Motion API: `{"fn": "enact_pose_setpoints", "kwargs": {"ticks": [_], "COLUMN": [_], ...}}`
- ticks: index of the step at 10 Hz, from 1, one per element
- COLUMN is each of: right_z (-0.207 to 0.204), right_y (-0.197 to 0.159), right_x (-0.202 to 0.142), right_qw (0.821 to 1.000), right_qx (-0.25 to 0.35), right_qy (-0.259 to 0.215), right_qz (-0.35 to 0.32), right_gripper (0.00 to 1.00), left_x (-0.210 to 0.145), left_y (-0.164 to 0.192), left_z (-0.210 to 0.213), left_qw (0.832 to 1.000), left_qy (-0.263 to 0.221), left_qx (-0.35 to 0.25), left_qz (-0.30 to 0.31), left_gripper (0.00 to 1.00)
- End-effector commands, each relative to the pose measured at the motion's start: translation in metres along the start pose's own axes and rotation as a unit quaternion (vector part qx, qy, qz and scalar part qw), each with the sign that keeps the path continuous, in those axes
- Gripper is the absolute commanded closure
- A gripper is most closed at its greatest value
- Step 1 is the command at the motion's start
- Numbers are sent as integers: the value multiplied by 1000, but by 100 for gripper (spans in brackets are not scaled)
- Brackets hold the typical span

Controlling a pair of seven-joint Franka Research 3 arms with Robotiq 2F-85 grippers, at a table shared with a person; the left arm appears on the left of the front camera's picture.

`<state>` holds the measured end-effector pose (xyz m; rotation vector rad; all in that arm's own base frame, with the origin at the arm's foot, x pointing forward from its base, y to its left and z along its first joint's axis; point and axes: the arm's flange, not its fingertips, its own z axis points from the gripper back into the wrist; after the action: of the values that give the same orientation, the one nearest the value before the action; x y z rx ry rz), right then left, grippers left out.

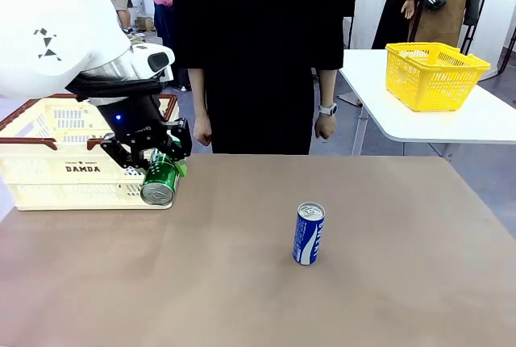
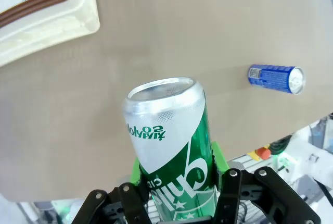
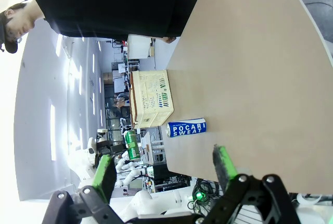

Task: Place the drinks into the Shopping basket.
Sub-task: Pick up one drink and place it into the Shopping basket.

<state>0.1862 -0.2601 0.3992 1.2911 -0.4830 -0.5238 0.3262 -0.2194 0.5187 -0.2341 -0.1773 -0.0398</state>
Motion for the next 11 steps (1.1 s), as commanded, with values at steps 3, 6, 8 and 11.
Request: {"fn": "enact_pose_setpoints", "kwargs": {"ticks": [3,6,8,11], "right_z": [0,0,0,0], "right_y": [2,2,2,2], "right_x": [0,0,0,0], "right_qw": [1000,1000,1000,1000], "right_qx": [3,3,3,3], "right_qy": [-1,-1,-1,-1], "right_qz": [5,5,5,5], "right_gripper": [0,0,0,0], "left_x": [0,50,123,194], "left_y": [-11,23,91,195], "left_z": [5,56,95,95], "left_qw": [1000,990,987,992], "left_qy": [-7,-134,-149,-103], "left_qx": [9,36,52,59], "left_qz": [-14,25,17,-34], "left_gripper": [100,100,100,100]}}
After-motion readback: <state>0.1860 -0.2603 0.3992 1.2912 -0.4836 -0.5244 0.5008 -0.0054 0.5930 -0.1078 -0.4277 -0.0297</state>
